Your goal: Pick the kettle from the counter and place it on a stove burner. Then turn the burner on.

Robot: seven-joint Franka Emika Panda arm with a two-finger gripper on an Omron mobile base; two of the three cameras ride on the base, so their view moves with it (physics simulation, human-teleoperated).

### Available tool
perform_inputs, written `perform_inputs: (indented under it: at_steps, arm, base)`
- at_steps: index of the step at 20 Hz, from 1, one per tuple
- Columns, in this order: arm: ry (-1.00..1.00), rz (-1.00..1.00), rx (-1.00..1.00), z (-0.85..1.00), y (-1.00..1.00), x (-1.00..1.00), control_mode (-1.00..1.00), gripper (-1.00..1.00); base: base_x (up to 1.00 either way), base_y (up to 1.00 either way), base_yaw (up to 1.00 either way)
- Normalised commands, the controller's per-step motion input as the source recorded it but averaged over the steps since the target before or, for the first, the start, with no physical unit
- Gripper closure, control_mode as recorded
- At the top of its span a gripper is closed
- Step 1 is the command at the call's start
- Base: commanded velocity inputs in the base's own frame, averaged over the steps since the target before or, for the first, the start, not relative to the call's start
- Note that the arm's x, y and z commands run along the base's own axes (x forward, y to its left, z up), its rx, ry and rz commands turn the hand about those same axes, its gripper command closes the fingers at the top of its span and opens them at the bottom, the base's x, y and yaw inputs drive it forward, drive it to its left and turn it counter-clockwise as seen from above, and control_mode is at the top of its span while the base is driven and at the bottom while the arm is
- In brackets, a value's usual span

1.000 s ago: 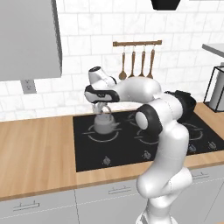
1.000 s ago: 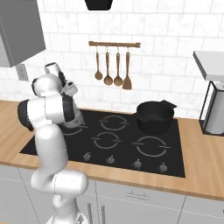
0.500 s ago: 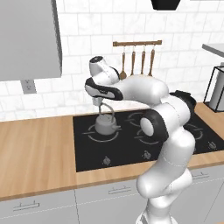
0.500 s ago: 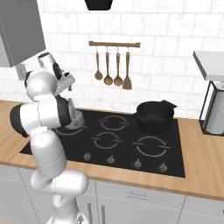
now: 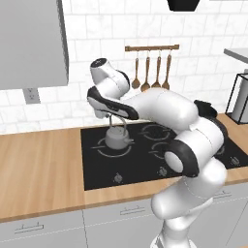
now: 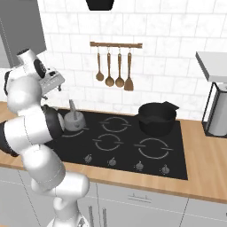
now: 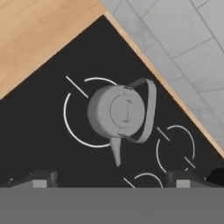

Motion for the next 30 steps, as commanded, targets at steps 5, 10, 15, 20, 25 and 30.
perform_inputs:
  at_steps: [5, 10, 15, 20, 25, 30]
  arm:
    - [0.15, -0.44, 0.03, -0.61, 0.58, -1.00, -1.00, -1.00]
    - [0.38, -0.47, 0.00, -1.00, 0.28, -1.00, -1.00, -1.00]
    - [0.28, -0.41, 0.14, -1.00, -0.64, -0.51, -1.00, -1.00]
    - [-0.15, 0.01, 0.05, -0.77, -0.63, -0.01, -1.00, -1.00]
    - [-0.21, 0.03, 0.00, -0.95, -0.39, -0.01, -1.00, -1.00]
    - [-0.22, -0.01, -0.02, -0.23, 0.05, 0.14, -1.00, -1.00]
  base:
    - [0.00, 0.00, 0.00]
    - [0.00, 0.00, 0.00]
    - [0.00, 0.00, 0.00]
    - [0.00, 0.00, 0.00]
    - [0.00, 0.00, 0.00]
    - [0.00, 0.00, 0.00]
